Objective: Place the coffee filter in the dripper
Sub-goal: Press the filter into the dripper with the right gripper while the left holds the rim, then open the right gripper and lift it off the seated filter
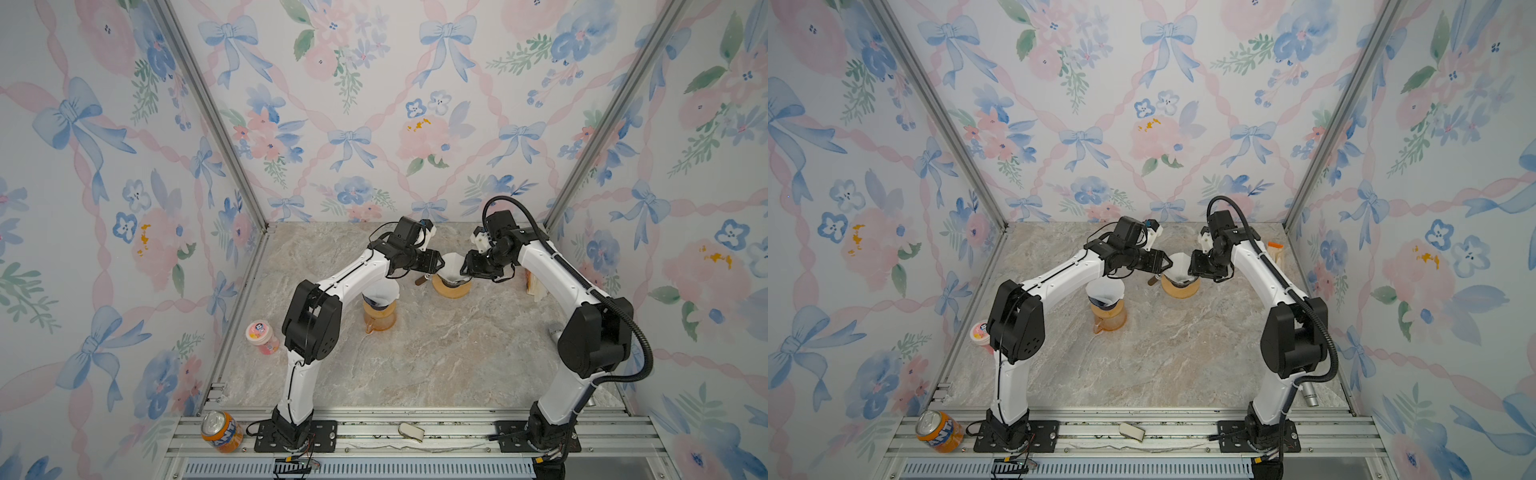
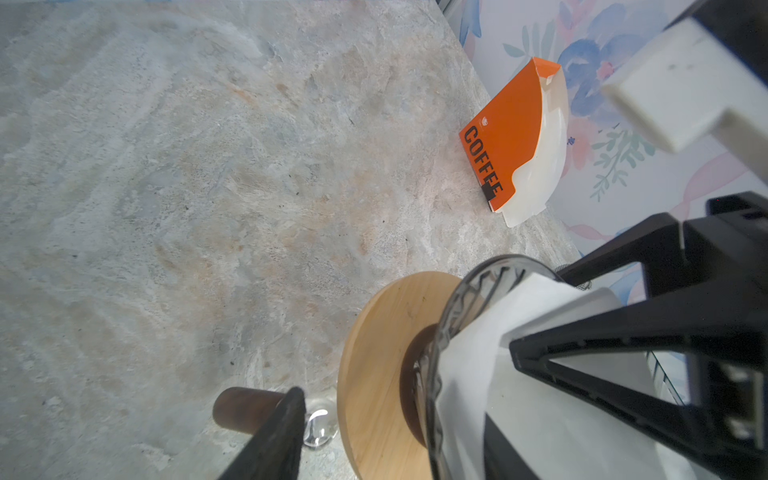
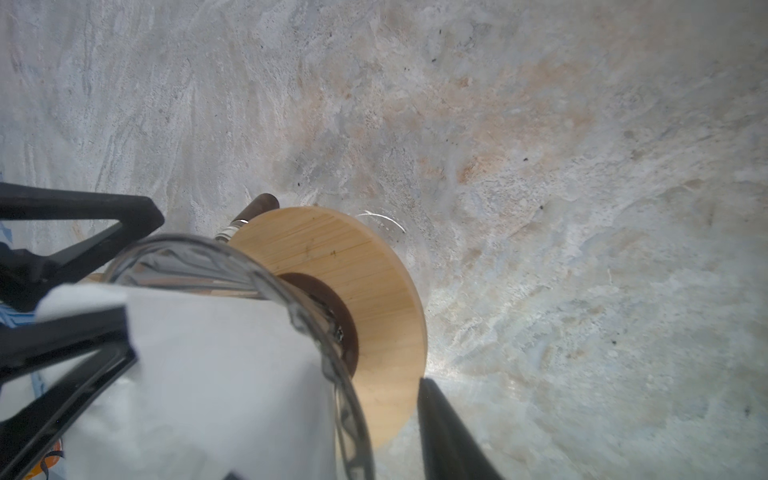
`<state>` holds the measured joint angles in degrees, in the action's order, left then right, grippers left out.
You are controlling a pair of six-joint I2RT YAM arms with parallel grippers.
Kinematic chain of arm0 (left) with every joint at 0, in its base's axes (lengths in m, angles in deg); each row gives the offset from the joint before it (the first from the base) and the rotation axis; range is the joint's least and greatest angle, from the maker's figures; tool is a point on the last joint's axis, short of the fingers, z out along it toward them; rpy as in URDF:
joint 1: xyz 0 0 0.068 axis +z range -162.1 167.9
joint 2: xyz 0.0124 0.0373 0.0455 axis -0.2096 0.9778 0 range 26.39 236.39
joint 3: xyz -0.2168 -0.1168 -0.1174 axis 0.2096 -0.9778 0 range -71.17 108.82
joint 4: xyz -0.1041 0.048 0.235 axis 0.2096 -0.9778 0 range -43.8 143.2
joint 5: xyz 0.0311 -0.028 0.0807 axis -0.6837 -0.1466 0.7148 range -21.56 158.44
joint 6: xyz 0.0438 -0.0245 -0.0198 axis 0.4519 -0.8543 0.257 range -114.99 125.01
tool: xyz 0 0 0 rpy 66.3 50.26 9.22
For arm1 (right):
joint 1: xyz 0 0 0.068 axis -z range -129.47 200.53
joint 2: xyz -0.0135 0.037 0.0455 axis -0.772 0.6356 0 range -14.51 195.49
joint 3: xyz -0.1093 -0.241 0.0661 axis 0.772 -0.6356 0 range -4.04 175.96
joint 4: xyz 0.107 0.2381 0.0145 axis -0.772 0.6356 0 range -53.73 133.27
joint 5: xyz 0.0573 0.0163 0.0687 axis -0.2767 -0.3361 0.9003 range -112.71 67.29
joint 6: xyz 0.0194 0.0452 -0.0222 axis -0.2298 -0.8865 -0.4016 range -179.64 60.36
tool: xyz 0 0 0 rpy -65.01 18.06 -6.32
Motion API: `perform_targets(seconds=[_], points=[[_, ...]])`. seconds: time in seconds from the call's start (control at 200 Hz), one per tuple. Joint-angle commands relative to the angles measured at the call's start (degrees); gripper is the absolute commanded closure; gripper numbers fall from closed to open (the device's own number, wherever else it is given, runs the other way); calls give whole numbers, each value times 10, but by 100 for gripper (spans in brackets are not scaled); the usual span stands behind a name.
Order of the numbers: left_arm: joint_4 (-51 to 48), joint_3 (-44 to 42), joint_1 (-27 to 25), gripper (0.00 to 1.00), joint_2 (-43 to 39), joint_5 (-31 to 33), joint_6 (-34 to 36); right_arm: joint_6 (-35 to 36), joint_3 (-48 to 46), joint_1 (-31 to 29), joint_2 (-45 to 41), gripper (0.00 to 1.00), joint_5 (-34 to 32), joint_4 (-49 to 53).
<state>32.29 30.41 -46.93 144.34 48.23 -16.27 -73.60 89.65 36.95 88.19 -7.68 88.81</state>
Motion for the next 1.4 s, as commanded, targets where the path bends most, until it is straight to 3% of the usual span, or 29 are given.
perform_targets(seconds=[0.0,0.85,0.965,1.29,1.395], points=[[-11,17,4,42,-13,-3,-3,0,-5,-3,-34,51,8,-23],[-10,29,-1,22,-72,15,-2,11,-32,-3,-75,41,-28,-62],[-10,22,-1,19,-87,24,5,17,-50,-4,-111,40,-31,-87],[-9,-26,-19,4,-173,113,73,44,-138,-6,-222,19,-69,-209],[-7,-56,-25,2,-214,156,91,57,-168,-6,-257,2,-97,-245]])
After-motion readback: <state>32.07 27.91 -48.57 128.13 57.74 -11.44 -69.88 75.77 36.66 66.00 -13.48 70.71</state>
